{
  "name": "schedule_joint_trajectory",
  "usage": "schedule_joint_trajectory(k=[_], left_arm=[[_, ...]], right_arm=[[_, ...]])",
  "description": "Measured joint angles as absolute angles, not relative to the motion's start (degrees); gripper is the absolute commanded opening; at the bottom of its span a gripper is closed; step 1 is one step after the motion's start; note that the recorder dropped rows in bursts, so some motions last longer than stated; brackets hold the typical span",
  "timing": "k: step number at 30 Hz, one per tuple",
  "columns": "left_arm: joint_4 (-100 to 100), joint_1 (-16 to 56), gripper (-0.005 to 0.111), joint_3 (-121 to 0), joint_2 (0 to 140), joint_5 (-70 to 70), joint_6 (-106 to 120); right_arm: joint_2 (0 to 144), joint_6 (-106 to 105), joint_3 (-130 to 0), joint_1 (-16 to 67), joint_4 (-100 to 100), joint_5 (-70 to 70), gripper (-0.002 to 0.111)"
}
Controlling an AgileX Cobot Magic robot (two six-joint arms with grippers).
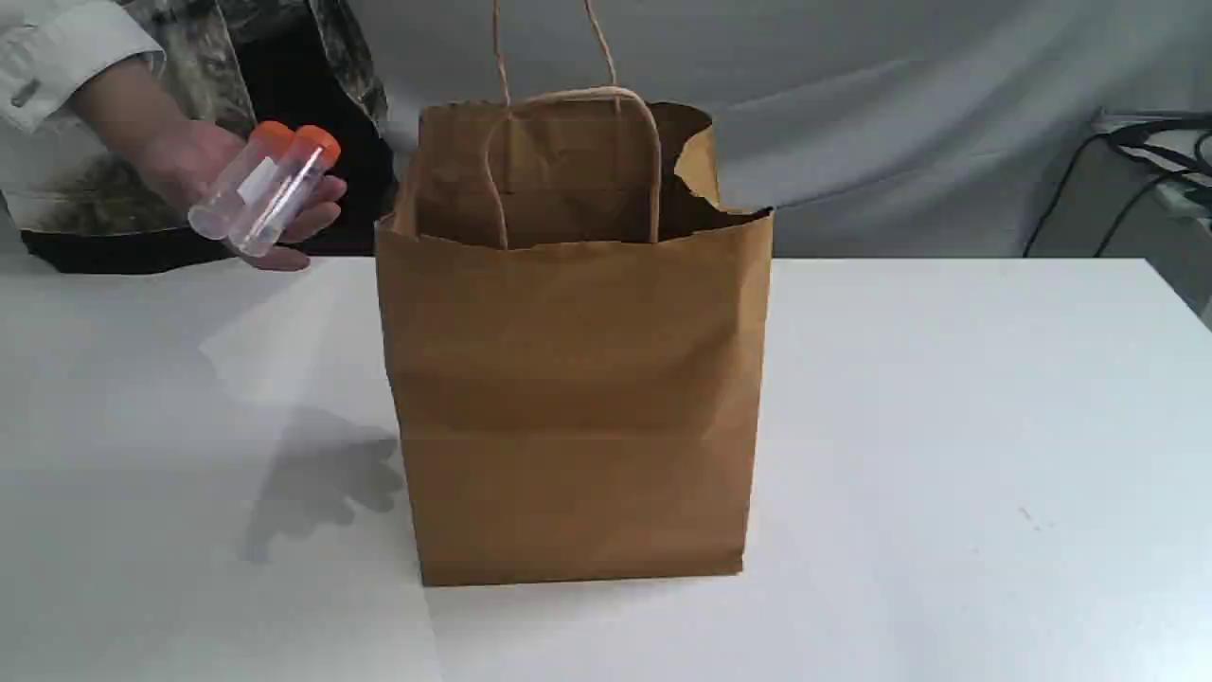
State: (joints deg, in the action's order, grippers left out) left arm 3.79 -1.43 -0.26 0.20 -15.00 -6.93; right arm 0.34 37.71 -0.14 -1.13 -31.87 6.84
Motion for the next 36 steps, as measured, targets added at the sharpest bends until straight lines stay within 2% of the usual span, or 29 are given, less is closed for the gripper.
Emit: schedule_joint_trajectory(k=[11,17,21,29,36], left_arm=[[6.52,-1.43,0.0,-0.26,0.19,-11.29,-6.48],[-10.01,-1.43,0.0,-0.26,0.19,-3.0,-12.33],[-13.38,-1.43,0.0,-0.26,0.19,1.54,-13.6],[-14.21,-1.43,0.0,-0.26,0.19,12.18,-31.13],[-14.21,-1.43,0.0,-0.26,0.19,11.51,-36.5]], right_arm=[[0.34,38.06,-0.14,-1.14,-22.28,3.1,0.0],[0.34,38.06,-0.14,-1.14,-21.94,2.63,0.0],[0.34,38.75,-0.14,-1.14,-20.7,2.5,0.0],[0.34,39.33,-0.14,-1.14,-16.15,-1.41,0.0],[0.34,39.33,-0.14,-1.14,-15.77,-5.57,0.0]])
